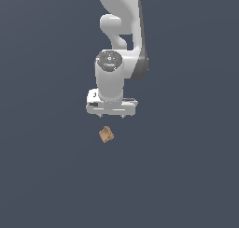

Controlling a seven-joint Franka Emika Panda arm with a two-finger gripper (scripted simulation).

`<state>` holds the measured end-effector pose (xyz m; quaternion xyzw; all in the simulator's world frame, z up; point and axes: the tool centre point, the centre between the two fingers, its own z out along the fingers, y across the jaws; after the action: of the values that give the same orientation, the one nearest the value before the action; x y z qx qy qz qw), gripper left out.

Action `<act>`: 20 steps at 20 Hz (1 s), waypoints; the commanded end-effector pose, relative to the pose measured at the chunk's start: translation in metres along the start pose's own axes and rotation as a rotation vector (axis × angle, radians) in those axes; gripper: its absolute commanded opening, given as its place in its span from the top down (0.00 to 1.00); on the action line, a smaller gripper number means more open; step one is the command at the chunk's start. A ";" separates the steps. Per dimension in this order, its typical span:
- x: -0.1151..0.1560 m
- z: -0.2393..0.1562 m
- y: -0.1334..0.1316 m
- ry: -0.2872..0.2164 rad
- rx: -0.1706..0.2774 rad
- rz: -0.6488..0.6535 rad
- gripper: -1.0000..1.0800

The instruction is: Pick up the object and move it to a goal position.

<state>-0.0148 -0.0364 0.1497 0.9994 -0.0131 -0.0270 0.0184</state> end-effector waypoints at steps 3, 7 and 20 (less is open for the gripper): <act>0.000 -0.001 0.000 0.000 0.001 0.000 0.04; -0.003 -0.009 0.003 -0.004 0.007 -0.001 0.04; 0.000 -0.006 0.006 0.000 0.010 -0.042 0.04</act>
<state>-0.0154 -0.0411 0.1577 0.9995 0.0014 -0.0278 0.0130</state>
